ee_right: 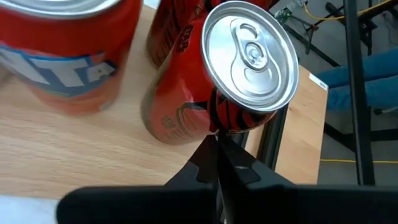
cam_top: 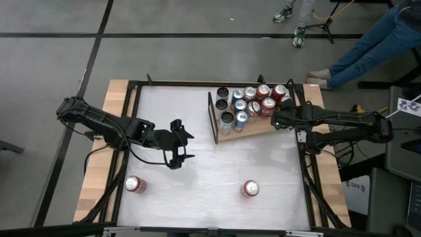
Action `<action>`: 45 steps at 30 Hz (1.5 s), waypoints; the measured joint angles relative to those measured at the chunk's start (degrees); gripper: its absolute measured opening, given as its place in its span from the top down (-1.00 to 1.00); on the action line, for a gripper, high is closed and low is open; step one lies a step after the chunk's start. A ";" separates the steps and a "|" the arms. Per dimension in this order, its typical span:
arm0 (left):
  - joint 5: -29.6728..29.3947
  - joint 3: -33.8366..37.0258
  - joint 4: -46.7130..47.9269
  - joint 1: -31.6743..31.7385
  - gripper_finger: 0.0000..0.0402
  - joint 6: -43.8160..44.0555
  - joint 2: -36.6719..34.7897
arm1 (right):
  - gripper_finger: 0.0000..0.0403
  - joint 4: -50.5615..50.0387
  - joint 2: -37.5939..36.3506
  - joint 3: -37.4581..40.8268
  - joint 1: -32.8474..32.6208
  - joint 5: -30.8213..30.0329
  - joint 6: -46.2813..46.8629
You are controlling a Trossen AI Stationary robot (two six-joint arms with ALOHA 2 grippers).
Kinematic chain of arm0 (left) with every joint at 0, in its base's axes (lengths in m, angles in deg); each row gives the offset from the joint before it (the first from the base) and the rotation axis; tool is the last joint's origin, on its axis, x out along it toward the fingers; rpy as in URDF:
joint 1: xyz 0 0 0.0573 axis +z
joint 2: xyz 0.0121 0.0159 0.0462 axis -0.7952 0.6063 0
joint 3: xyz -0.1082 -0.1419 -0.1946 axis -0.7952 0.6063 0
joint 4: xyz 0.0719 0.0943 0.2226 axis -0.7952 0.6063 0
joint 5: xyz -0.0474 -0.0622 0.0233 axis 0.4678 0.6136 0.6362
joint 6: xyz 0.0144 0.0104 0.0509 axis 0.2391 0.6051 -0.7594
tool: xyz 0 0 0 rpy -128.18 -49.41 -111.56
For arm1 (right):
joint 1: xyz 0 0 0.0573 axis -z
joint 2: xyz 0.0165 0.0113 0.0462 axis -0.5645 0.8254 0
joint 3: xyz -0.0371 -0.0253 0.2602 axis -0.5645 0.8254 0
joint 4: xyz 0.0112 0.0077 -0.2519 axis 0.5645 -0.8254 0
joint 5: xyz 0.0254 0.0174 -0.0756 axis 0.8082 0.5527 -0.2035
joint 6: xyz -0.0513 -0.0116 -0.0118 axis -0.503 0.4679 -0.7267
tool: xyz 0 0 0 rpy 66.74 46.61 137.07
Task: Place canned beverage on shelf
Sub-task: Adjust the red soda can on the shelf, then put the orange soda can on the shelf aligned with the other orange soda can
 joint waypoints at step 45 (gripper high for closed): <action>27.20 -10.19 45.79 -33.33 -0.67 87.01 -0.49 | 1.00 1.23 -2.60 -0.04 -0.04 16.79 -2.45</action>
